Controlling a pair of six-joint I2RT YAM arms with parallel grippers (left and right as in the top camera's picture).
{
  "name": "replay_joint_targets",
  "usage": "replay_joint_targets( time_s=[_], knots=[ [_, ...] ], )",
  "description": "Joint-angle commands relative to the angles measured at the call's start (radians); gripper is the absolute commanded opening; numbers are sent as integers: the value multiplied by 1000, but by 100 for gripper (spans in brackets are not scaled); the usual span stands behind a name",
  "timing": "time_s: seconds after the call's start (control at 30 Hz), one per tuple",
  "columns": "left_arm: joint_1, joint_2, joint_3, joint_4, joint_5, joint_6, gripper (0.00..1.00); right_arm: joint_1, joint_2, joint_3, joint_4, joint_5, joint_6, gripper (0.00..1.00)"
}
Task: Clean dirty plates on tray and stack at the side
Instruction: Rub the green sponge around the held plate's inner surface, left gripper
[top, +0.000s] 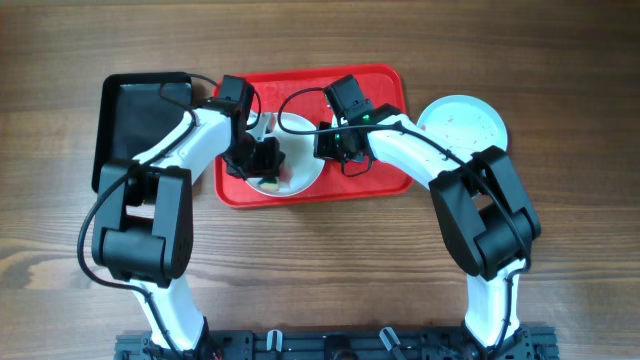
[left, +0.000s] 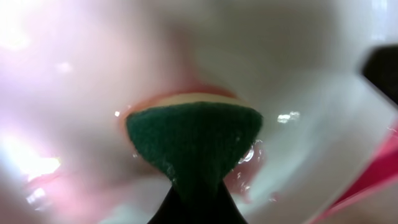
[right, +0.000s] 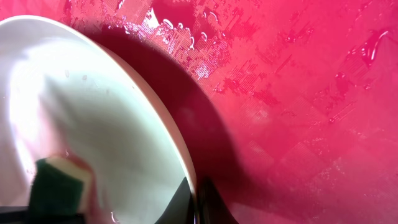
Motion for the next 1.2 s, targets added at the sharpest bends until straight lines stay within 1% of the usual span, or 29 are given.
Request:
replay_joint_targets(
  time_s=[0.0,0.07,0.1,0.2,0.27,0.33,0.4,0.57,0.7,0.73,0.77,0.83,1.0,1.03,1.1,1.17],
  knots=[
    [-34,119,-79,85,32,66,4,-11,26,-9,-1,36,17,4],
    [-33,119,-79,142,3,53,4,-11,26,-9,-1,36,17,4],
    [-33,119,-79,199,-105,-13,4,-11,26,-9,-1,36,17,4],
    [-34,119,-79,257,-299,-121,4,-11,26,-9,-1,36,17,4],
    [-34,119,-79,270,-417,-187,4,-11,26,-9,-1,37,16,5],
    [-34,119,-79,257,-542,-280,4,-12,26,-9,-1,37,16,4],
    [-34,119,-79,227,-615,-348,4,-12,26,-9,0,37,16,4],
    [-34,119,-79,117,-631,-398,4,-12,26,-9,0,37,16,4],
    [-34,119,-79,16,-628,-401,4,-12,26,-9,-1,37,16,4],
    [-34,119,-79,-12,-620,-391,4,-12,26,-9,-1,37,16,4],
    [-34,119,-79,-41,-569,-328,4,-12,26,-9,0,37,16,4],
    [-34,119,-79,-59,-482,-241,4,-12,26,-9,0,37,16,4],
    [-34,119,-79,-67,-120,61,4,-12,26,-9,-1,37,16,4],
    [-34,119,-79,-64,-65,107,4,-12,26,-9,-1,37,16,4],
    [-34,119,-79,-50,-2,164,4,-12,26,-9,0,37,16,4],
    [-34,119,-79,-22,29,204,4,-12,26,-9,0,37,16,4]
  ],
)
